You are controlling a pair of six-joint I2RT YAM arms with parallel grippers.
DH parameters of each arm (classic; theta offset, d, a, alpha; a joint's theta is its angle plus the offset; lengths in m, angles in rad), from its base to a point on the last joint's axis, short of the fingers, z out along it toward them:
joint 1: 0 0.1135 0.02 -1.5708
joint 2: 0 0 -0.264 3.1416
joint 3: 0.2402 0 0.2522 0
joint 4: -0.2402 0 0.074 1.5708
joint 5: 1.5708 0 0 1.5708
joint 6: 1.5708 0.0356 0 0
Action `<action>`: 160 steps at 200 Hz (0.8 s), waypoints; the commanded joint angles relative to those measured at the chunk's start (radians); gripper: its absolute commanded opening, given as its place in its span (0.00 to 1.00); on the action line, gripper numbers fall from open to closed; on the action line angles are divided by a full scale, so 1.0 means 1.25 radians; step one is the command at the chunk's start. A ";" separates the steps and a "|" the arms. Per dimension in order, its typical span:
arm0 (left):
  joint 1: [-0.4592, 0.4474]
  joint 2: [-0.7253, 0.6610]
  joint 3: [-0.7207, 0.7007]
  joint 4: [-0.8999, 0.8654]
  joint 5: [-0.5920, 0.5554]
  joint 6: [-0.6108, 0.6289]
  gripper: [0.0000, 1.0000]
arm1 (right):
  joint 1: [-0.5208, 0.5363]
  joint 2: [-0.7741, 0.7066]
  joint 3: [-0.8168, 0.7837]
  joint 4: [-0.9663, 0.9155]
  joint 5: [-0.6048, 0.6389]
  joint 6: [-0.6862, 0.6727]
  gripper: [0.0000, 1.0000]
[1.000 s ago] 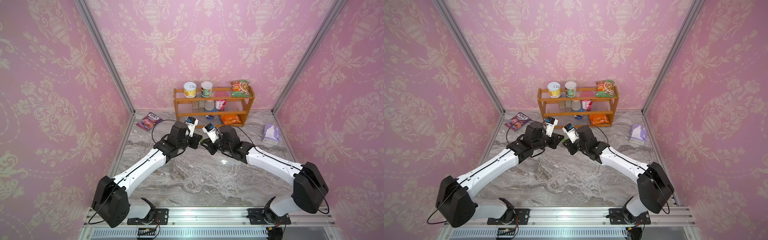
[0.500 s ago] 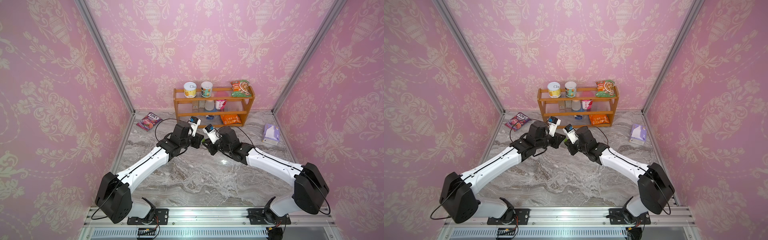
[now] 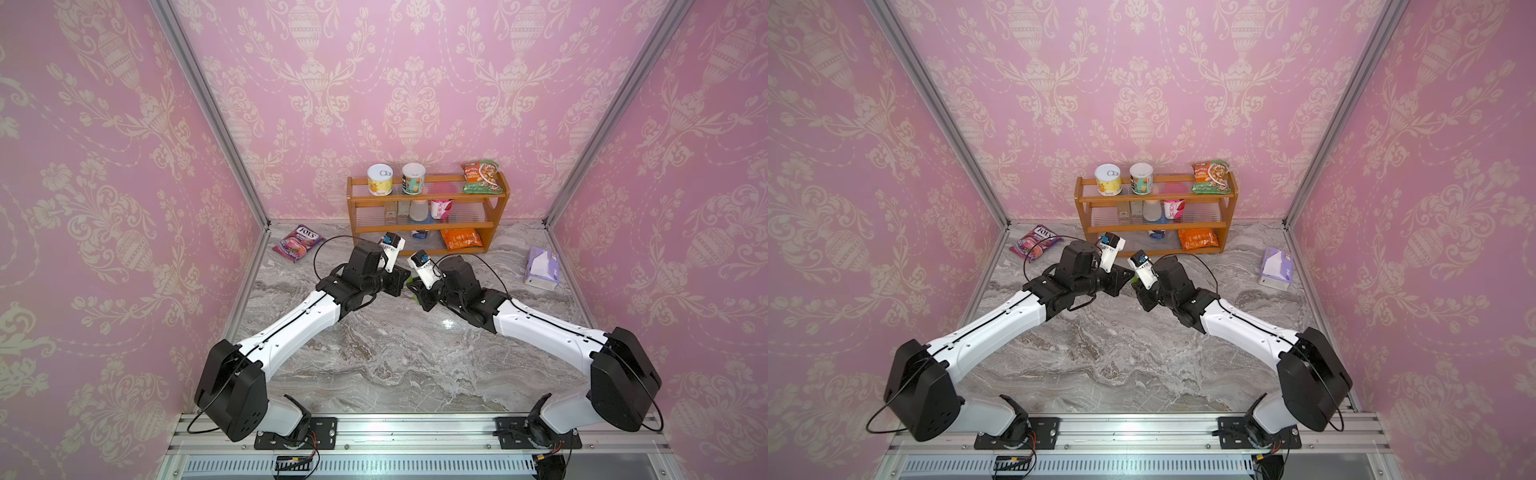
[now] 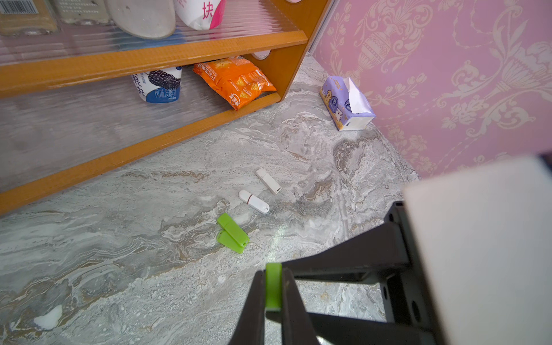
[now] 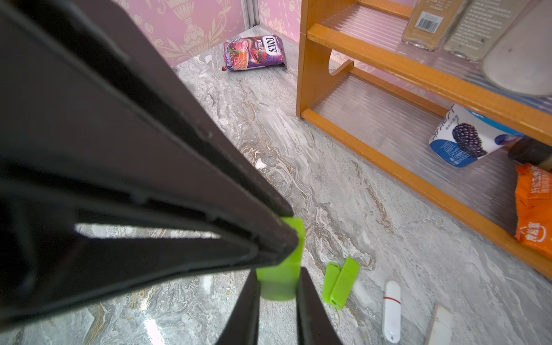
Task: Close the usb drive cover
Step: Close the cover of the USB drive.
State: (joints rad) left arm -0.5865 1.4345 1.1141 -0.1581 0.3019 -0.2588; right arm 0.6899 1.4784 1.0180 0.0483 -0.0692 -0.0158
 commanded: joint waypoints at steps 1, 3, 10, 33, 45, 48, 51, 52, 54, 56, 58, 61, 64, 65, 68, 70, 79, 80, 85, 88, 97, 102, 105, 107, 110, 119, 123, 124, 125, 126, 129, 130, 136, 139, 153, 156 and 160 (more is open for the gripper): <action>-0.038 0.029 -0.038 -0.153 0.150 0.019 0.02 | -0.012 -0.049 0.027 0.259 0.066 -0.005 0.00; -0.038 0.030 -0.038 -0.153 0.152 0.020 0.02 | -0.012 -0.050 0.026 0.260 0.066 -0.005 0.00; -0.039 0.032 -0.038 -0.156 0.152 0.021 0.02 | -0.012 -0.050 0.028 0.263 0.068 -0.005 0.00; -0.039 0.032 -0.044 -0.151 0.156 0.019 0.02 | -0.014 -0.057 0.023 0.279 0.073 -0.006 0.00; -0.039 0.035 -0.044 -0.153 0.157 0.020 0.02 | -0.014 -0.063 0.018 0.287 0.072 -0.006 0.00; -0.038 0.036 -0.044 -0.155 0.156 0.020 0.02 | -0.013 -0.064 0.017 0.289 0.072 -0.006 0.00; -0.038 0.037 -0.043 -0.157 0.155 0.020 0.02 | -0.014 -0.066 0.015 0.292 0.072 -0.007 0.00; -0.038 0.037 -0.043 -0.157 0.155 0.021 0.02 | -0.014 -0.066 0.014 0.292 0.072 -0.007 0.00; -0.039 0.037 -0.043 -0.158 0.155 0.021 0.02 | -0.014 -0.068 0.012 0.295 0.073 -0.007 0.00; -0.038 0.038 -0.044 -0.159 0.155 0.023 0.02 | -0.014 -0.069 0.010 0.296 0.074 -0.006 0.00; -0.039 0.039 -0.043 -0.159 0.156 0.023 0.02 | -0.013 -0.072 0.009 0.296 0.074 -0.006 0.00; -0.039 0.040 -0.043 -0.161 0.156 0.025 0.02 | -0.014 -0.073 0.006 0.300 0.074 -0.006 0.00; -0.040 0.040 -0.045 -0.162 0.156 0.025 0.02 | -0.014 -0.077 0.004 0.302 0.077 -0.006 0.00; -0.040 0.040 -0.045 -0.162 0.156 0.025 0.02 | -0.014 -0.078 0.003 0.302 0.078 -0.005 0.00; -0.040 0.040 -0.046 -0.162 0.156 0.027 0.02 | -0.014 -0.079 0.000 0.305 0.081 -0.006 0.00; -0.039 0.041 -0.046 -0.162 0.156 0.027 0.02 | -0.013 -0.081 -0.001 0.306 0.082 -0.005 0.00; -0.041 0.041 -0.048 -0.162 0.160 0.029 0.02 | -0.013 -0.087 -0.009 0.314 0.088 -0.005 0.00; -0.041 0.042 -0.048 -0.162 0.160 0.029 0.02 | -0.013 -0.088 -0.009 0.314 0.090 -0.005 0.00; -0.042 0.043 -0.049 -0.162 0.160 0.030 0.02 | -0.013 -0.092 -0.013 0.318 0.093 -0.005 0.00; -0.042 0.042 -0.050 -0.162 0.160 0.031 0.02 | -0.013 -0.093 -0.016 0.320 0.092 -0.005 0.00; -0.046 0.045 -0.050 -0.165 0.160 0.037 0.03 | -0.014 -0.099 -0.020 0.328 0.093 -0.003 0.00; -0.048 0.045 -0.049 -0.166 0.158 0.041 0.03 | -0.014 -0.101 -0.022 0.333 0.094 -0.002 0.00; -0.049 0.046 -0.050 -0.168 0.156 0.043 0.03 | -0.014 -0.103 -0.025 0.337 0.093 0.001 0.00; -0.050 0.047 -0.049 -0.169 0.156 0.045 0.03 | -0.013 -0.104 -0.026 0.339 0.094 0.001 0.00; -0.050 0.048 -0.049 -0.171 0.155 0.047 0.04 | -0.014 -0.105 -0.027 0.343 0.095 0.003 0.00; -0.054 0.051 -0.046 -0.177 0.146 0.052 0.03 | -0.013 -0.109 -0.029 0.344 0.097 0.003 0.00; -0.057 0.052 -0.046 -0.180 0.144 0.054 0.03 | -0.014 -0.110 -0.031 0.348 0.099 0.003 0.00; -0.056 0.053 -0.045 -0.181 0.144 0.056 0.03 | -0.014 -0.111 -0.031 0.349 0.099 0.003 0.00; -0.057 0.053 -0.045 -0.182 0.143 0.057 0.03 | -0.014 -0.111 -0.032 0.350 0.100 0.003 0.00; -0.058 0.054 -0.045 -0.183 0.143 0.058 0.03 | -0.013 -0.111 -0.032 0.350 0.100 0.003 0.00; -0.058 0.054 -0.045 -0.184 0.141 0.059 0.03 | -0.014 -0.111 -0.033 0.350 0.101 0.004 0.00; -0.060 0.054 -0.045 -0.185 0.140 0.059 0.03 | -0.014 -0.112 -0.032 0.350 0.101 0.003 0.00; -0.064 0.054 -0.045 -0.189 0.133 0.061 0.03 | -0.014 -0.114 -0.031 0.348 0.103 0.003 0.00; -0.065 0.054 -0.045 -0.189 0.130 0.062 0.03 | -0.014 -0.115 -0.032 0.348 0.103 0.003 0.00; -0.070 0.054 -0.044 -0.194 0.119 0.064 0.03 | -0.013 -0.119 -0.036 0.352 0.106 0.005 0.00; -0.070 0.053 -0.043 -0.195 0.114 0.065 0.03 | -0.014 -0.120 -0.037 0.355 0.109 0.005 0.00; -0.072 0.054 -0.044 -0.196 0.108 0.066 0.03 | -0.014 -0.121 -0.039 0.358 0.109 0.006 0.00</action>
State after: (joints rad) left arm -0.6003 1.4544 1.1141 -0.1352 0.3420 -0.2054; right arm 0.6899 1.4239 0.9257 0.1333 -0.0254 -0.0257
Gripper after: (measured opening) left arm 0.102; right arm 0.203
